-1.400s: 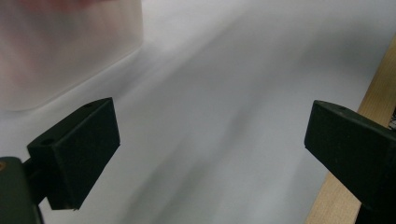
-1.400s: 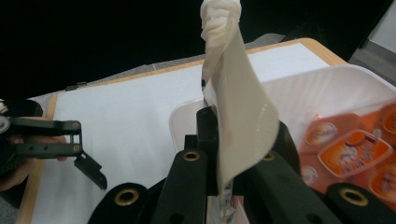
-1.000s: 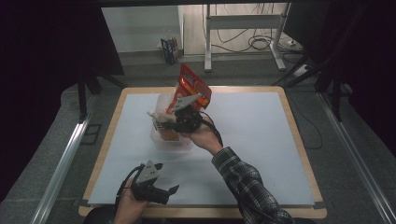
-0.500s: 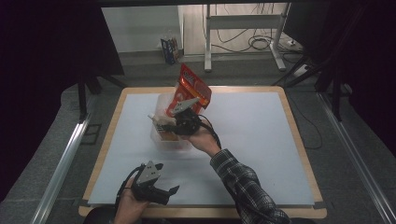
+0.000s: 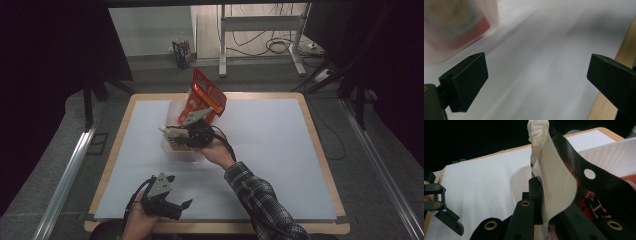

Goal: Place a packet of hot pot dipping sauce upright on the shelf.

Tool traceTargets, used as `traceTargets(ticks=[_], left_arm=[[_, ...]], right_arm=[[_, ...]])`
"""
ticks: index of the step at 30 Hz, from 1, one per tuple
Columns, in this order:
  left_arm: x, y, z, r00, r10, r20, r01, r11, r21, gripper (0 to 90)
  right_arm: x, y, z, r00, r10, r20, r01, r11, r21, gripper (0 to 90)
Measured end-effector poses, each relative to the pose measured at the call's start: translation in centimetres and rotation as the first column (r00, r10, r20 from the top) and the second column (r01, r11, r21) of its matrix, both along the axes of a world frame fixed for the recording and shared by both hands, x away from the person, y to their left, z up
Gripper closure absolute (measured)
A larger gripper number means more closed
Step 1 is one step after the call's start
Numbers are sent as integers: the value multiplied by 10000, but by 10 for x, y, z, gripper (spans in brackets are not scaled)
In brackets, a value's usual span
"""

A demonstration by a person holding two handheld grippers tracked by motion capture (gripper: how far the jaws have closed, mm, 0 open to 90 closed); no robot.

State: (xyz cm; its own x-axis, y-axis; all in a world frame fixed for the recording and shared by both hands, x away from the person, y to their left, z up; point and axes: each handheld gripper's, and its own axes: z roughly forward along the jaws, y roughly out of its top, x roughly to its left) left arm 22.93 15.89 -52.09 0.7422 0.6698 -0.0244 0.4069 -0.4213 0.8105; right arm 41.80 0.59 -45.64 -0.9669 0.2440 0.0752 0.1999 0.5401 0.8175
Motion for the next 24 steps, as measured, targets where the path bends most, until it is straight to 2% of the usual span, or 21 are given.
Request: traceTargets(ticks=[8,13,16,18,20,24], left_arm=[[0,-1,0,10000,-21,8,21,10000,74,33],[0,-2,-1,10000,-30,1,30,9999,168,33],[0,-2,-1,10000,-26,0,26,9998,219,33],[0,-2,-1,10000,-31,-4,31,9997,239,33],[0,-2,-1,10000,-30,-1,30,9996,266,33],[0,-3,-2,10000,-28,7,27,9996,293,33]], right_arm=[[3,-6,-2,10000,-85,-48,84,9995,-302,830],[3,-10,-5,9998,-172,63,177,9970,-757,816],[4,-11,-6,9997,-230,7,230,9961,-855,803],[4,-11,-6,9997,-239,37,241,9946,-1006,765],[3,-10,-6,9995,-268,183,288,9921,-1222,670],[1,-10,-7,9994,-293,178,313,9920,-1225,546]])
